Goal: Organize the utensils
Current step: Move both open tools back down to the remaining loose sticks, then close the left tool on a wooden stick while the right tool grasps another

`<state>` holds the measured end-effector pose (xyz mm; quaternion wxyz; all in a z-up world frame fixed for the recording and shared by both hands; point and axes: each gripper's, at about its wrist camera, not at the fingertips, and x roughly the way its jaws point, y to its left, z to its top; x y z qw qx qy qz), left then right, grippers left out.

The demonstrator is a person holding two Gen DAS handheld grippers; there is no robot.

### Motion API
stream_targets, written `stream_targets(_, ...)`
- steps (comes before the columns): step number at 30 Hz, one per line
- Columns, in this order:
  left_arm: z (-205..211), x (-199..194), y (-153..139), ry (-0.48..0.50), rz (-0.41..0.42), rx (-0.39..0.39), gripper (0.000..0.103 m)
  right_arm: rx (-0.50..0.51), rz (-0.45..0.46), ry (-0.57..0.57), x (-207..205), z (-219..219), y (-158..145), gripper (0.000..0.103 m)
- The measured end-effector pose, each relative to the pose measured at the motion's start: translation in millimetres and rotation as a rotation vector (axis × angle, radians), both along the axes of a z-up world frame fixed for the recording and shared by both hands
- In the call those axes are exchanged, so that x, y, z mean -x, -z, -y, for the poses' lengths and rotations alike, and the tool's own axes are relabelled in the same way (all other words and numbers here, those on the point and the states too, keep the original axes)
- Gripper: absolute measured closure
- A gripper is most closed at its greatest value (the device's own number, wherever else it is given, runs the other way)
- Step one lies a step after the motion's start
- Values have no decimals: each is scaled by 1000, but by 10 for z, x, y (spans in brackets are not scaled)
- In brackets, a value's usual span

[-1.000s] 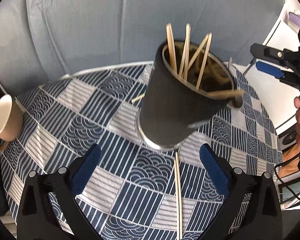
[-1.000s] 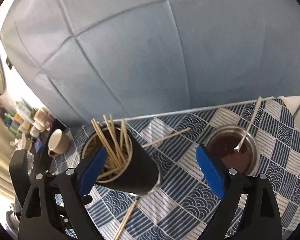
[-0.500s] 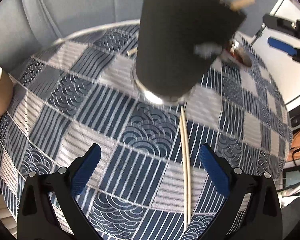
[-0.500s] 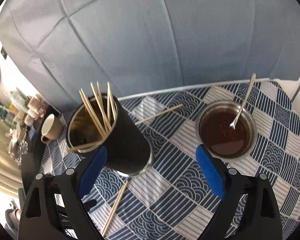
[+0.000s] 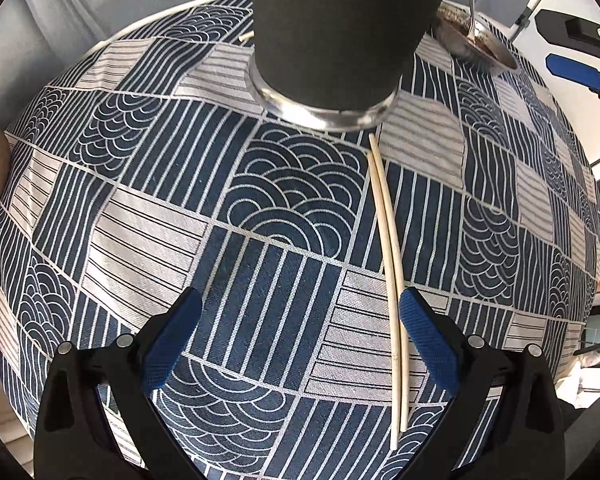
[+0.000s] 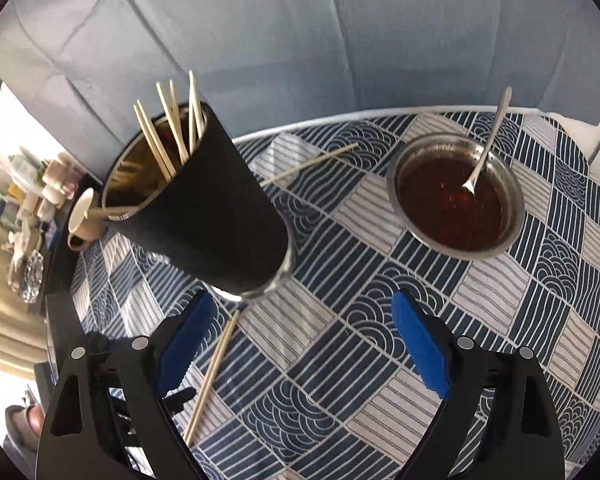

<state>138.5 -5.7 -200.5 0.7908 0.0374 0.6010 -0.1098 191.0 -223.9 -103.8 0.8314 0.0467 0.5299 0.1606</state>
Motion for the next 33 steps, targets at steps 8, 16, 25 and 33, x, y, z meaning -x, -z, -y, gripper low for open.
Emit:
stream_targets(8,130,-18,42,47,14,-49,5,6,-32,2,39,20,119,17)
stream_targets(16,222,-45,58,56,-11,-105,4,24,-72,-23,105,-75,213,17)
stream_targets(25,-132,73,54,-13,-58,-112,4,59,-206,-83,207,-552,494,17)
stream_targets(33,-478,300,54,-66,-82,-110,6,94,-261,-84,293,-935,753,18)
